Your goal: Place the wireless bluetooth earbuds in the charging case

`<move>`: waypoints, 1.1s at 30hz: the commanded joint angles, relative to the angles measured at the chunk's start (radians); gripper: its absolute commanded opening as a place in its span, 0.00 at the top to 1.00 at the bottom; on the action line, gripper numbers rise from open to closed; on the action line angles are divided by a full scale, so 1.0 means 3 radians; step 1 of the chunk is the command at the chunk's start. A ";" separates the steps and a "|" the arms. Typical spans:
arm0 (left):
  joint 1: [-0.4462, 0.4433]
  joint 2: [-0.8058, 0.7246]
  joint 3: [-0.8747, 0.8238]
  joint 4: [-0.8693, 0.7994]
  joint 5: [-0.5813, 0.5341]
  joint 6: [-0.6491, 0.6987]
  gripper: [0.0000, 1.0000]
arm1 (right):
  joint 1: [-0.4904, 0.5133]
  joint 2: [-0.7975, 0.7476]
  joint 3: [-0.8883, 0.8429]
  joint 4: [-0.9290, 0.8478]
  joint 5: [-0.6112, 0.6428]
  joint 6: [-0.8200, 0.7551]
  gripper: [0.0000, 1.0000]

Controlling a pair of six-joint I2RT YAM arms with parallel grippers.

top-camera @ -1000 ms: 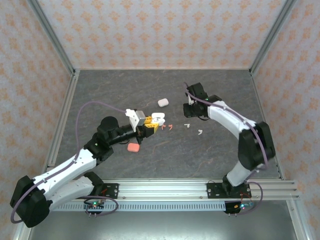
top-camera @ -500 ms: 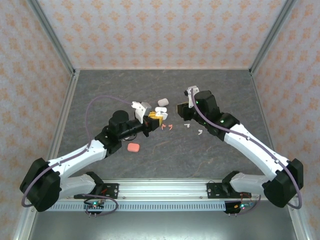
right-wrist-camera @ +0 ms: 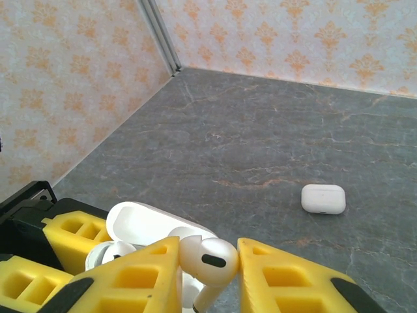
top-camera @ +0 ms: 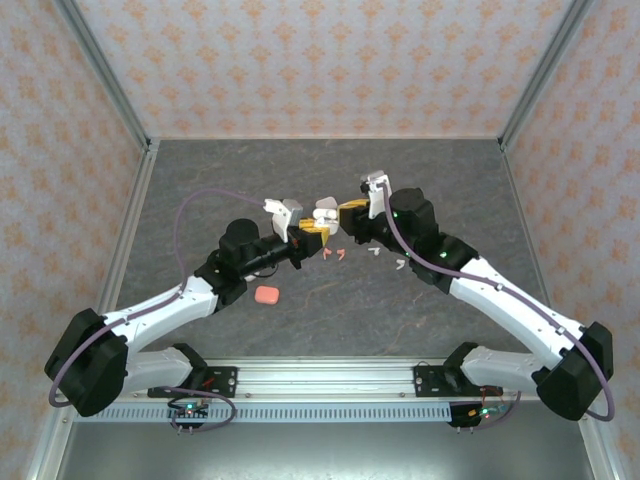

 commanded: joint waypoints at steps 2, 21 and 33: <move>-0.0024 0.0014 0.0079 0.0225 0.0073 -0.0042 1.00 | 0.0043 0.0090 0.0041 0.0127 -0.0082 0.0038 0.76; -0.0022 0.0009 0.0055 0.0292 0.0067 -0.0065 1.00 | 0.0059 0.0120 -0.0009 -0.0035 -0.0215 0.0092 0.76; -0.0024 0.0044 0.0008 0.0433 0.0098 -0.0092 1.00 | 0.0069 0.0129 0.0046 -0.0119 -0.0576 0.0263 0.74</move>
